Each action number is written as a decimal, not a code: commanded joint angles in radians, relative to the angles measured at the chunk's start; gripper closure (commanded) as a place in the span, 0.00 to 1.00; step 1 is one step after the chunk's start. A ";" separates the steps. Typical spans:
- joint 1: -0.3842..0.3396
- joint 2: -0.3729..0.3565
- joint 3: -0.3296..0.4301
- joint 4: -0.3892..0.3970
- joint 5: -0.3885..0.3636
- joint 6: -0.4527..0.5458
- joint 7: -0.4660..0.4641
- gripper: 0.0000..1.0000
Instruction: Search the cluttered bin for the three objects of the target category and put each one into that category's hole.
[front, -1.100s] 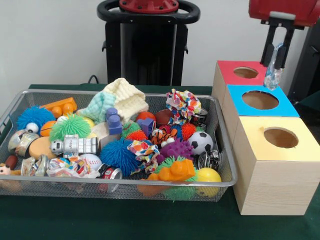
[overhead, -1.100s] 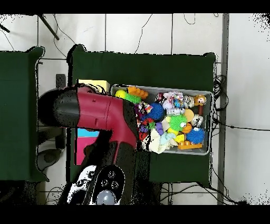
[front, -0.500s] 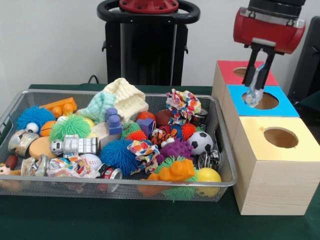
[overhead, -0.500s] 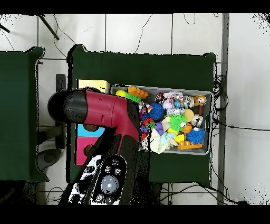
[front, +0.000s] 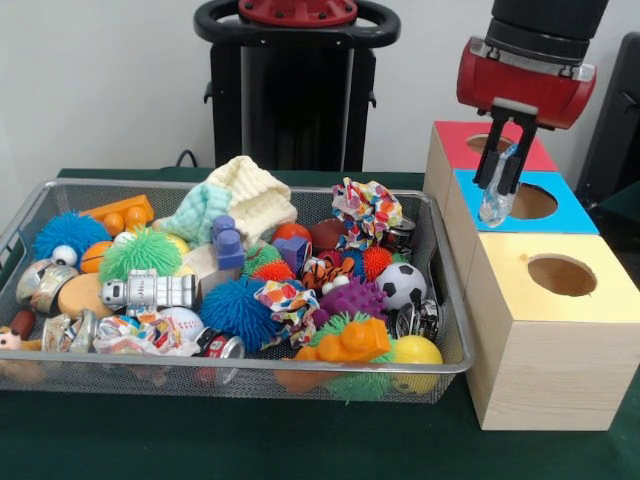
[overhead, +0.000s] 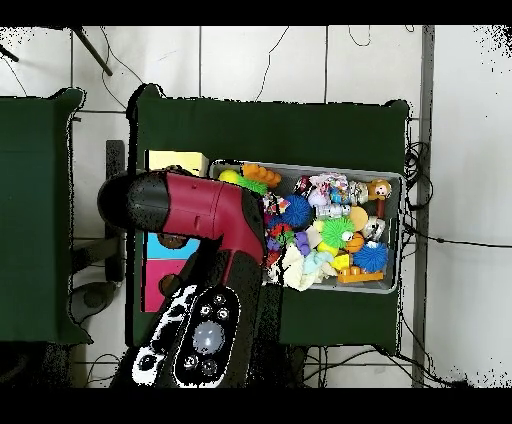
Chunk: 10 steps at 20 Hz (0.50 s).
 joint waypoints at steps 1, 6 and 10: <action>-0.013 0.041 0.052 0.083 0.011 -0.023 0.222 1.00; -0.018 0.028 0.071 0.124 0.015 -0.046 0.207 1.00; -0.022 0.006 0.090 0.179 0.017 -0.061 0.184 1.00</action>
